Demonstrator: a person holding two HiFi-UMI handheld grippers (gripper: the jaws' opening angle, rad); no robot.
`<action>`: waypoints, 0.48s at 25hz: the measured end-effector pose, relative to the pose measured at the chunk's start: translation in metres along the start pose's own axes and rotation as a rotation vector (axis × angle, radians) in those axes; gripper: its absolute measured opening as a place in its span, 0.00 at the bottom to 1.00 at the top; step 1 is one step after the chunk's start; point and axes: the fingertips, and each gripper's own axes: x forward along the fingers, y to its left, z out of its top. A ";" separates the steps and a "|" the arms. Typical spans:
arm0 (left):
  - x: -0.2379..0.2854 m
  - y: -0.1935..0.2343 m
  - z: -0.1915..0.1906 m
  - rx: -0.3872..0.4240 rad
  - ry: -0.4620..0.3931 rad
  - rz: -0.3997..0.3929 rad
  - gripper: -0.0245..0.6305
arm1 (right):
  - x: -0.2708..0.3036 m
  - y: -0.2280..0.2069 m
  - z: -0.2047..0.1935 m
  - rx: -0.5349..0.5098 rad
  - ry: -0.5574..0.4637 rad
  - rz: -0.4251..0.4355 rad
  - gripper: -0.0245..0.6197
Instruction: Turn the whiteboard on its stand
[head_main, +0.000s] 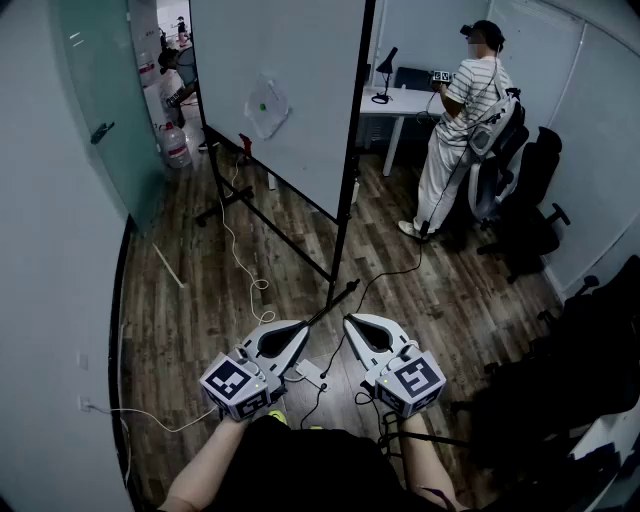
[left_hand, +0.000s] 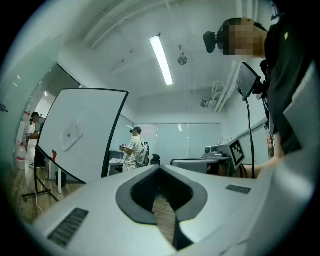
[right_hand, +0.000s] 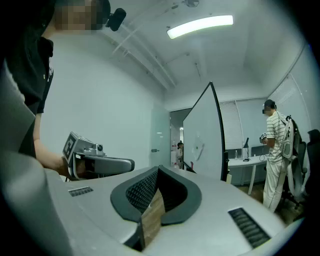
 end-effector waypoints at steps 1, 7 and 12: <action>0.000 0.000 0.002 -0.002 0.003 0.010 0.04 | 0.000 0.000 -0.001 0.000 0.002 0.000 0.09; 0.001 0.001 0.003 0.010 0.008 0.013 0.04 | 0.000 0.001 0.002 0.007 -0.013 0.007 0.09; 0.002 0.000 0.004 0.011 0.010 0.018 0.04 | 0.001 0.005 -0.001 -0.010 -0.005 0.018 0.09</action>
